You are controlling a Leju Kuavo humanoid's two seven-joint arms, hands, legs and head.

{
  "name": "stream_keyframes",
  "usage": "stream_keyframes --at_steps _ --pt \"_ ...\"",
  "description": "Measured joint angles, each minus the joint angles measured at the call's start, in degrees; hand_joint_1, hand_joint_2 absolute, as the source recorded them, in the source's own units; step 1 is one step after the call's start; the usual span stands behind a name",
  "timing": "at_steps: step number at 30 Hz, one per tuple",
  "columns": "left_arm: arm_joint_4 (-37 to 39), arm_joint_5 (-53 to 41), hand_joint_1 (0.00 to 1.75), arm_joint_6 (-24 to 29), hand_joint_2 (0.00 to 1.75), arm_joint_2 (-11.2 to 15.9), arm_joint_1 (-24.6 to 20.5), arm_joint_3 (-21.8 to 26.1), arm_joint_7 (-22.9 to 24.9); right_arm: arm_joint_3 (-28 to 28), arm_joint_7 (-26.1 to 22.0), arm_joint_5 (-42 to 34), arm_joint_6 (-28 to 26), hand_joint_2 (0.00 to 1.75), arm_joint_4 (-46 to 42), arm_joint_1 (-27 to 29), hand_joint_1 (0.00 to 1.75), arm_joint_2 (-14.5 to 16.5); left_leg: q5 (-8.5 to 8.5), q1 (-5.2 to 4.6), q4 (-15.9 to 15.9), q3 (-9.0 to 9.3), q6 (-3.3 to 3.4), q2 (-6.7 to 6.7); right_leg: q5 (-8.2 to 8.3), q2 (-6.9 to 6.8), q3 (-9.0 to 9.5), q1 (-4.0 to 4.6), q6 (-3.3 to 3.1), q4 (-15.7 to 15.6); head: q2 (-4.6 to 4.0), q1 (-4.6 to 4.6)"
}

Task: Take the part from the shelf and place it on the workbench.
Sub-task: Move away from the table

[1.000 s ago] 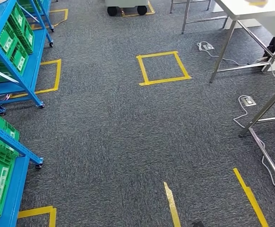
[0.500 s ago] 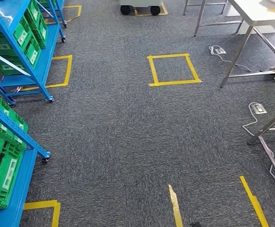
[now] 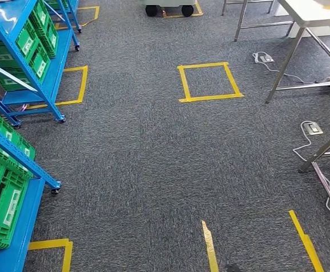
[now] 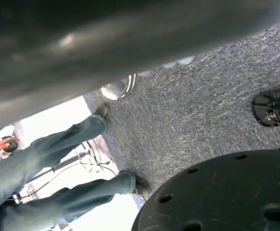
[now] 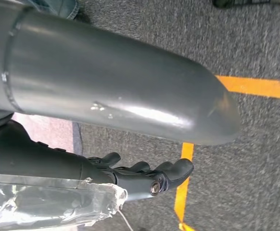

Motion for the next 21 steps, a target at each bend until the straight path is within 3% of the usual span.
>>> stream_keyframes --at_steps 4,13,17,19,21 --pt "0.0 0.0 0.0 -0.05 0.0 -0.03 0.0 0.0 -0.02 0.03 -0.05 0.42 0.35 0.0 0.0 0.0 0.0 0.0 -0.03 -0.01 0.0 -0.02 -0.24 0.0 0.0 0.0 0.02 -0.04 0.0 0.0 0.0 0.02" --pt "0.0 0.0 0.0 -0.07 0.0 0.0 -0.01 0.0 -0.02 0.03 0.07 0.79 0.44 0.0 0.0 0.01 0.0 0.01 -0.1 -0.4 0.15 -0.05 -0.11 0.0 0.06 0.0 0.04 -0.49 0.1 -0.08 0.0 0.02" --pt "0.0 0.0 0.0 -0.07 0.0 0.14 -0.01 0.04 -0.01 0.03 0.15 1.08 0.4 0.0 0.0 -0.01 0.0 0.09 -0.39 -0.67 0.52 -0.21 0.97 0.03 0.21 -0.04 0.13 -0.75 0.66 -0.41 0.0 -0.05" --pt "0.0 0.0 0.0 -0.08 0.0 0.09 -0.03 0.07 -0.01 0.03 0.15 1.12 0.37 0.0 0.0 -0.04 0.0 0.13 0.05 -0.38 -0.77 0.46 1.48 0.1 -0.09 -0.09 0.15 -0.61 0.93 -0.36 -0.01 0.03" --pt "0.0 0.0 0.0 -0.08 0.0 -0.04 -0.04 0.09 -0.01 0.03 0.15 1.15 0.32 0.0 0.0 -0.11 0.0 0.13 0.62 0.02 -2.17 1.4 1.89 0.26 -2.04 -0.17 -1.38 -0.47 1.16 2.96 -0.02 0.26"
